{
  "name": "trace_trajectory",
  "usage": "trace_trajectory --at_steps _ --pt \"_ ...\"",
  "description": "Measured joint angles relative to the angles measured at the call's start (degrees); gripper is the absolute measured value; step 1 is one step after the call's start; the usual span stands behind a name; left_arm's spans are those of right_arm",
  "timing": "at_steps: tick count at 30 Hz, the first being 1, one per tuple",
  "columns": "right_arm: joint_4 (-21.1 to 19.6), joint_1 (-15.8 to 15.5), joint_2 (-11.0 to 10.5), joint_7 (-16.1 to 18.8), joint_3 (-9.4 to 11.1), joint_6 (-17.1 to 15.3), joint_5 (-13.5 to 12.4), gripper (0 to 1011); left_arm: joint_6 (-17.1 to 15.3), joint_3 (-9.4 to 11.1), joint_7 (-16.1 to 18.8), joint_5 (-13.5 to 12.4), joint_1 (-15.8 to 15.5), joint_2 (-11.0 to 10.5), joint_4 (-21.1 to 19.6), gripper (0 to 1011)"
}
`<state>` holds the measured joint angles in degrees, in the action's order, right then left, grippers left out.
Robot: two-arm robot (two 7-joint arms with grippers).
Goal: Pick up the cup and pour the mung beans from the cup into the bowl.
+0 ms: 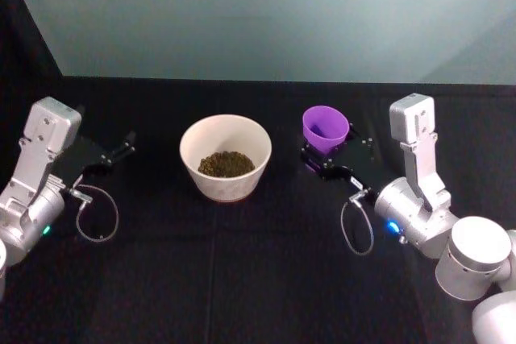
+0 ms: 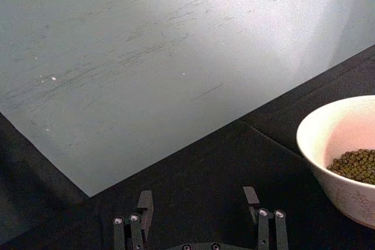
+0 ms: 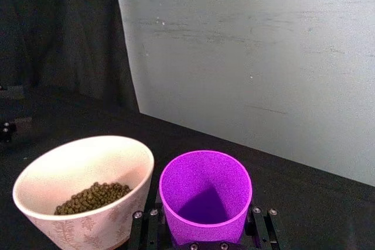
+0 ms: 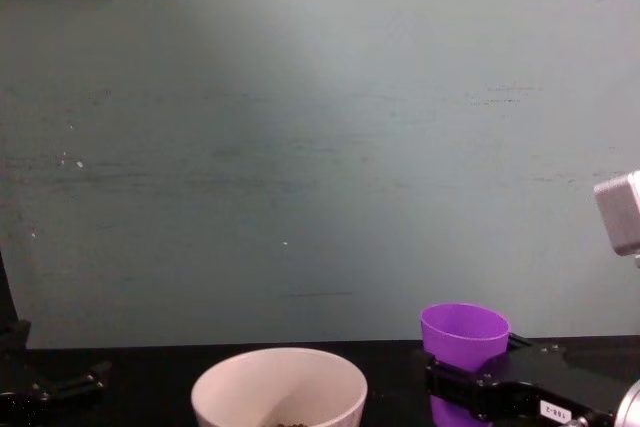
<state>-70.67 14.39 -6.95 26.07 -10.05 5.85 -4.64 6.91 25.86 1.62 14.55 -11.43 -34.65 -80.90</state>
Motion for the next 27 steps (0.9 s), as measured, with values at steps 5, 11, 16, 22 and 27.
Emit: trace_trajectory --at_steps 5,11,16,22,27 --pt "0.2 0.1 -0.7 -0.5 -0.8 -0.1 0.1 717 0.0 0.0 0.0 0.0 0.0 0.0 0.0 1000" --pt "1.0 0.4 -1.7 -1.6 -2.0 -0.2 0.7 717 0.0 0.0 0.0 0.0 0.0 0.0 0.0 1000" --pt "1.3 0.6 -2.4 -2.2 -3.1 0.0 1.4 717 0.0 0.0 0.0 0.0 0.0 0.0 0.0 1000" --pt "2.4 1.3 -3.0 -2.9 -4.3 0.4 1.5 717 0.0 0.0 0.0 0.0 0.0 0.0 0.0 1000" --pt "2.9 1.7 -3.4 -3.1 -4.8 0.6 0.9 717 0.0 0.0 0.0 0.0 0.0 0.0 0.0 1000"
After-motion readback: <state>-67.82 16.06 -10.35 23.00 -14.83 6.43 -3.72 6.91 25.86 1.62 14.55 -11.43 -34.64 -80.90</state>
